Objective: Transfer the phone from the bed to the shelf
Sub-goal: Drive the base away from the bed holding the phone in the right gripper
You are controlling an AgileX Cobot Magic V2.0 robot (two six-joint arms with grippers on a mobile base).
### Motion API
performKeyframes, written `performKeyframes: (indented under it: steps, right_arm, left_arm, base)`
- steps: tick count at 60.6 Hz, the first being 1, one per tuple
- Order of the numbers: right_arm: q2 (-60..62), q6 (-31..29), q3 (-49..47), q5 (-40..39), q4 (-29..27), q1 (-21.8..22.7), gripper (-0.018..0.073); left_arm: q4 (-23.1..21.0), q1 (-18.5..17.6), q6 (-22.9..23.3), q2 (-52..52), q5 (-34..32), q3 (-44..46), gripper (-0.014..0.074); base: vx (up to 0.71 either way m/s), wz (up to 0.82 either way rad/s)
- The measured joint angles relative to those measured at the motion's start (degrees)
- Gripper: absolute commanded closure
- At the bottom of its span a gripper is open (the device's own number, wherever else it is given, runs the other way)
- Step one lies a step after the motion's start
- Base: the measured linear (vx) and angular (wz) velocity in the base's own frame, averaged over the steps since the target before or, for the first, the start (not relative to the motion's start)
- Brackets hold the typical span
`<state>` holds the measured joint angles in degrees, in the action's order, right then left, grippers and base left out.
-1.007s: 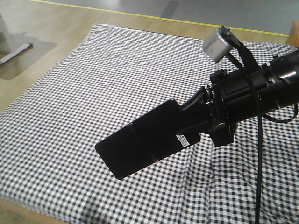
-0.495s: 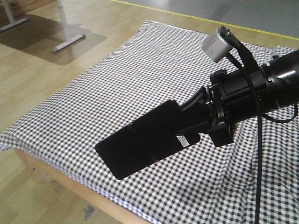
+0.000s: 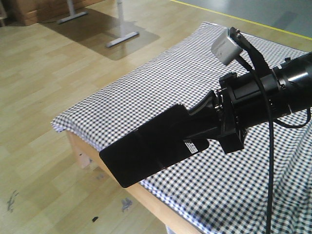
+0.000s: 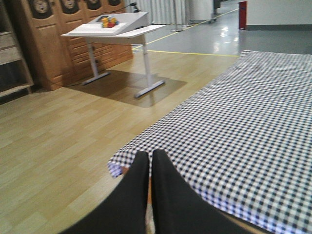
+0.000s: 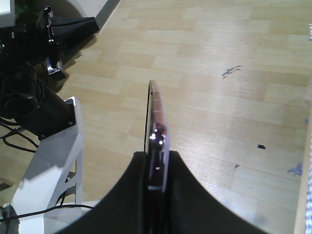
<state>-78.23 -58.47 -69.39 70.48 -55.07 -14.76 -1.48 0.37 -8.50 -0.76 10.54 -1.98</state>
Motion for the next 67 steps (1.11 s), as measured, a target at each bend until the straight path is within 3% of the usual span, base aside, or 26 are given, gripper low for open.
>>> performKeyframes:
  steps: [67]
  right_arm:
    - [0.00,0.00,0.00,0.00,0.00,0.00,0.0561]
  left_arm:
    - [0.00,0.00,0.00,0.00,0.00,0.00,0.0595]
  base:
    - [-0.09,0.48]
